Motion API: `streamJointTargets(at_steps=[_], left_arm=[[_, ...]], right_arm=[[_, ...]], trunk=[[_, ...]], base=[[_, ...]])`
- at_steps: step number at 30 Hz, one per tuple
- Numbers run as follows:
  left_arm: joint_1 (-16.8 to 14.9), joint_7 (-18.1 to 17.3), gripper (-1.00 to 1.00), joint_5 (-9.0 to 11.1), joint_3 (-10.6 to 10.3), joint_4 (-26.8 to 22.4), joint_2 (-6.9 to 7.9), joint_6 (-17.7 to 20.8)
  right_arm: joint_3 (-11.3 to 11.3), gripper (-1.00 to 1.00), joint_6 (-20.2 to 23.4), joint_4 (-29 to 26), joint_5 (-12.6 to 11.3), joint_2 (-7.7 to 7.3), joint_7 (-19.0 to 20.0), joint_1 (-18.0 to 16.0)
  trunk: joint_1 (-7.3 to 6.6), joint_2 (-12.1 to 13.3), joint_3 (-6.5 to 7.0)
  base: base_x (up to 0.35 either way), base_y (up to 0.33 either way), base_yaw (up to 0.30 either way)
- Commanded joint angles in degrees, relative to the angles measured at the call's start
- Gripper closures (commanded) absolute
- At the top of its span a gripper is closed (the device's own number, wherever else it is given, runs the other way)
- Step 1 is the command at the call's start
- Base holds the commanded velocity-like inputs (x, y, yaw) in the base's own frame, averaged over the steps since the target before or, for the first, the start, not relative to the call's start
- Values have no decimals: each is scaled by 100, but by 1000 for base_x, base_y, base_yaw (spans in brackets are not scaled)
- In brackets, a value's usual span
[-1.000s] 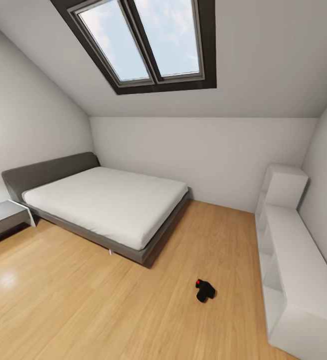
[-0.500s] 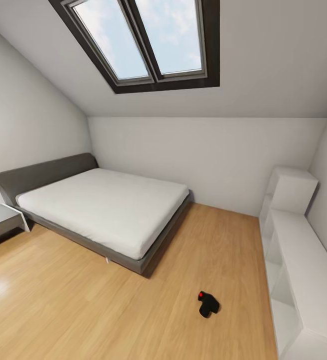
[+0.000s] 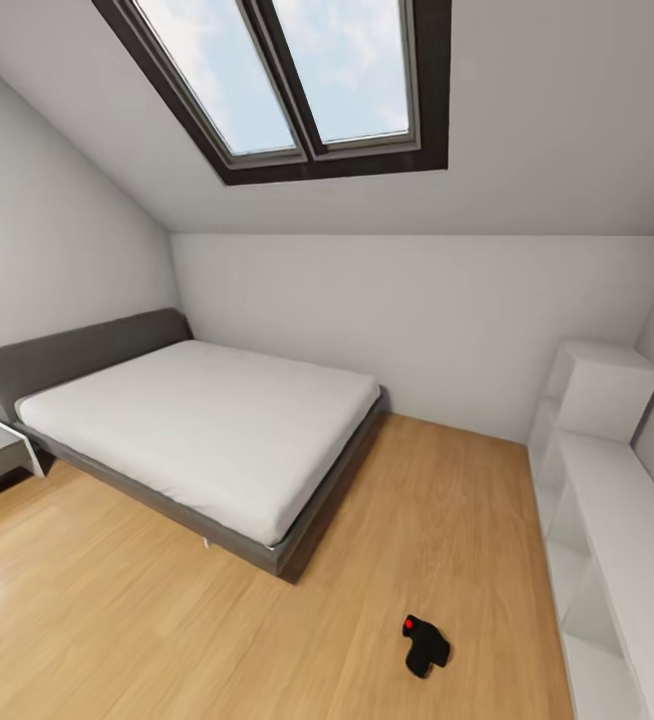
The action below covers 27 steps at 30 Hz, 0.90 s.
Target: Attach the digital camera to the camera tripod in the bedroom.
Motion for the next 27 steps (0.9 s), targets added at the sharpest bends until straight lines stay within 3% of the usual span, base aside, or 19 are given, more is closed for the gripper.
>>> streamJointTargets(at_steps=[1,27], left_arm=[[2,1,-100,31,-6,-10,0,8],[2,1,-100,31,-9,-10,-1,8]], right_arm=[[5,-100,-13,1,24,-1,-4,-1],[2,-100,-13,2,12,-1,-4,-1]], trunk=[[3,-2,-5],[3,-2,-5]], base=[[324,0,0],[323,0,0]])
